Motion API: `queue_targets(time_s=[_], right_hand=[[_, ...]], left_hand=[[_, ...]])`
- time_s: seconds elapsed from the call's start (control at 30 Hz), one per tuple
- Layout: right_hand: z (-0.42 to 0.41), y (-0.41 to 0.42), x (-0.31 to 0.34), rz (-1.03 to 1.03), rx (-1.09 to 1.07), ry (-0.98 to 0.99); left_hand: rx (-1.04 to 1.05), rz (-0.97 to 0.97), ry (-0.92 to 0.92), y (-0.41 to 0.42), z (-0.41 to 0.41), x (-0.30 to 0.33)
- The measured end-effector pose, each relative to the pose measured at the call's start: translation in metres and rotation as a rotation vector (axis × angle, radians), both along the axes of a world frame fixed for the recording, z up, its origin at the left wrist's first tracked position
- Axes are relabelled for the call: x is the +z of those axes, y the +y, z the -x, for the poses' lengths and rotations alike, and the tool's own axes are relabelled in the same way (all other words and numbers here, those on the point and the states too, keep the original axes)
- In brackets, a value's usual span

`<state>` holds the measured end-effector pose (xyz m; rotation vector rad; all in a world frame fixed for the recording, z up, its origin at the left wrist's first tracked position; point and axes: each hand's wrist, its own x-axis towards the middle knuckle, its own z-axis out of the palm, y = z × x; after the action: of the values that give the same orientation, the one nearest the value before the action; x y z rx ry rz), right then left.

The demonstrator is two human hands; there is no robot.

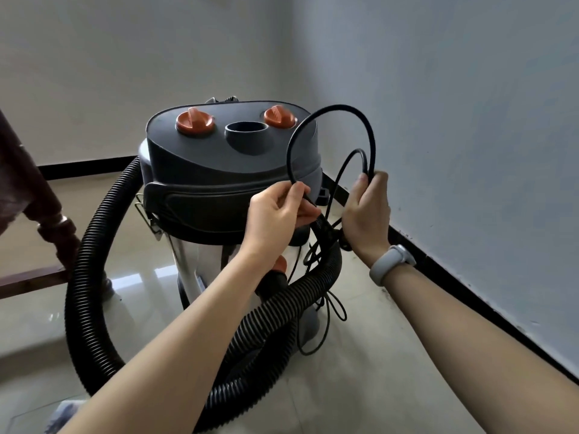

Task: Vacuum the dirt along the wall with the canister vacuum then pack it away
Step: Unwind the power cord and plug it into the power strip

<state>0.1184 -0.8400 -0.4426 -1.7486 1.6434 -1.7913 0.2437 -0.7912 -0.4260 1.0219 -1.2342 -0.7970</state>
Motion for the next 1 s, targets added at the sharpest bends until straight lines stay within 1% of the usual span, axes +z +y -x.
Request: queue_targets(time_s=[0.03, 0.1, 0.17, 0.2, 0.23, 0.3, 0.37, 0.5, 0.6, 0.77, 0.83, 0.9, 0.93, 0.97, 1.0], right_hand=[[0.0, -0.001, -0.002, 0.01, 0.013, -0.007], [-0.004, -0.001, -0.015, -0.013, 0.068, 0.019], [-0.008, 0.002, -0.035, -0.113, 0.133, 0.036], [-0.01, 0.004, -0.045, -0.158, 0.164, 0.028], [-0.009, 0.006, -0.055, -0.19, 0.191, 0.015], [-0.006, 0.008, -0.068, -0.235, 0.222, 0.026], [-0.003, 0.008, -0.071, -0.238, 0.235, 0.095], [-0.001, 0.002, -0.063, -0.131, 0.254, 0.11], [0.0, -0.002, -0.056, -0.024, 0.227, 0.065], [0.0, -0.011, -0.026, 0.093, 0.251, -0.055], [-0.001, -0.012, -0.017, 0.141, 0.255, -0.081], [-0.004, -0.011, -0.016, 0.148, 0.227, -0.063], [-0.005, -0.011, -0.018, 0.112, 0.196, -0.038], [-0.005, -0.01, -0.023, 0.053, 0.154, 0.002], [-0.005, -0.009, -0.03, -0.014, 0.099, 0.064]], left_hand=[[0.033, -0.019, -0.095, -0.001, -0.001, -0.005], [0.121, -0.107, -0.356, 0.0, -0.004, -0.021], [0.193, -0.207, -0.646, 0.004, -0.006, -0.04], [0.219, -0.219, -0.752, 0.006, -0.007, -0.049], [0.237, -0.196, -0.815, 0.007, -0.008, -0.055], [0.261, -0.128, -0.852, 0.009, -0.009, -0.06], [0.308, -0.075, -0.852, 0.008, -0.008, -0.058], [0.394, 0.105, -0.837, 0.007, -0.009, -0.05], [0.444, 0.234, -0.836, 0.01, -0.017, -0.045], [0.535, 0.539, -0.77, 0.009, -0.019, -0.027], [0.542, 0.607, -0.755, 0.006, -0.019, -0.019], [0.519, 0.616, -0.764, 0.003, -0.02, -0.017], [0.492, 0.583, -0.789, 0.003, -0.019, -0.02], [0.448, 0.506, -0.825, 0.003, -0.019, -0.027], [0.392, 0.379, -0.864, 0.005, -0.017, -0.034]])
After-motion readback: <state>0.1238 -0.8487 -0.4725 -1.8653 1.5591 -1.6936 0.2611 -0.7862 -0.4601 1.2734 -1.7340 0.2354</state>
